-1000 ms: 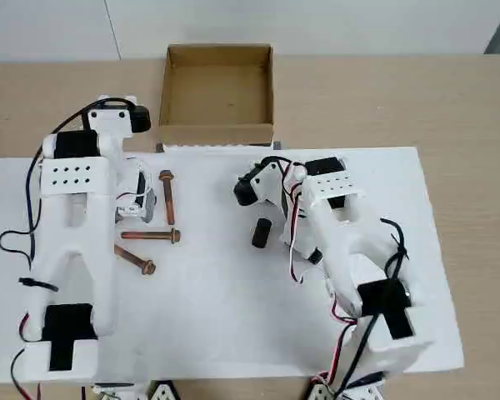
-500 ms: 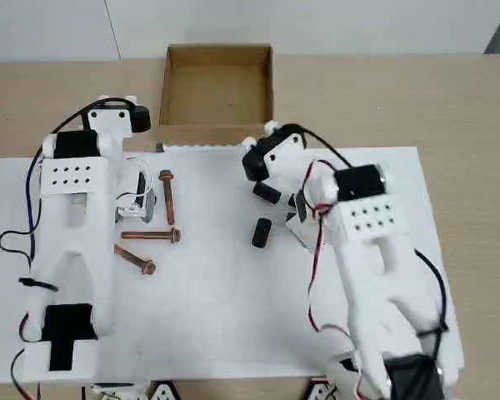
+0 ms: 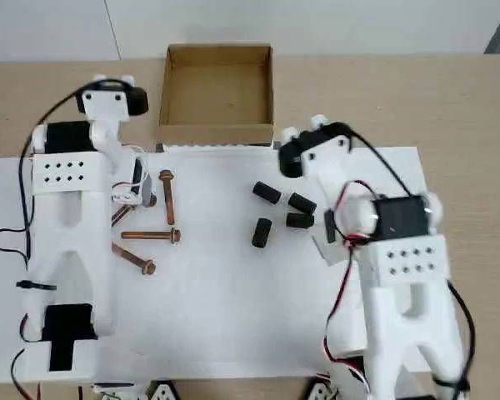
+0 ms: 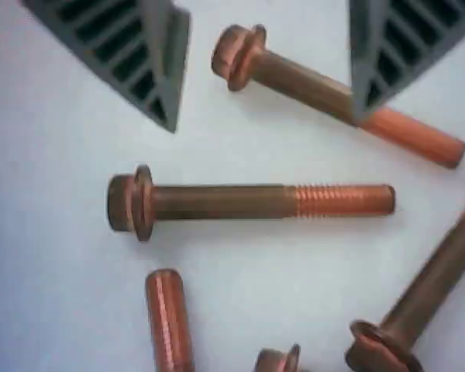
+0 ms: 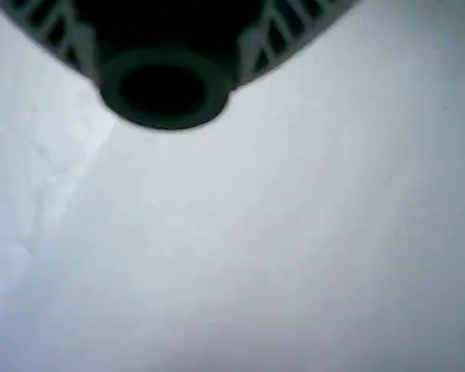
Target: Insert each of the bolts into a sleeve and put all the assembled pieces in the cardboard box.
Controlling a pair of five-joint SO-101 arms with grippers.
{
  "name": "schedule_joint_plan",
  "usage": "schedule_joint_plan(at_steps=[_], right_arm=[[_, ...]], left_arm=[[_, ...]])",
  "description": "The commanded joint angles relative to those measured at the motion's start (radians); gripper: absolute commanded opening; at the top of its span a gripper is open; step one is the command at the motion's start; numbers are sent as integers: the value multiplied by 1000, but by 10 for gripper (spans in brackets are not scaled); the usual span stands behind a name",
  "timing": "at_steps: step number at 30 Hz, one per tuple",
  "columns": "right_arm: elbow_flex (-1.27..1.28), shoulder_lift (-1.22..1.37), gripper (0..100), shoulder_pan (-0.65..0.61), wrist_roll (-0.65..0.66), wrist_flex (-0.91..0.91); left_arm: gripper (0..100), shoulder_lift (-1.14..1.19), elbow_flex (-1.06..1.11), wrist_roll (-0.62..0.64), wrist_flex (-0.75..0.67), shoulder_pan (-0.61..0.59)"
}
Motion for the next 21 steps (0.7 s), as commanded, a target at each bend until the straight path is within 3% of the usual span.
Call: schedule_joint_plan(at_steps=[1, 21], right_arm=[[-9, -73, 3, 39, -5, 16], [106, -105, 4, 73, -9, 16]], left_arm=[[141, -5, -61, -17, 31, 9], [141, 353, -309, -18, 28, 52]])
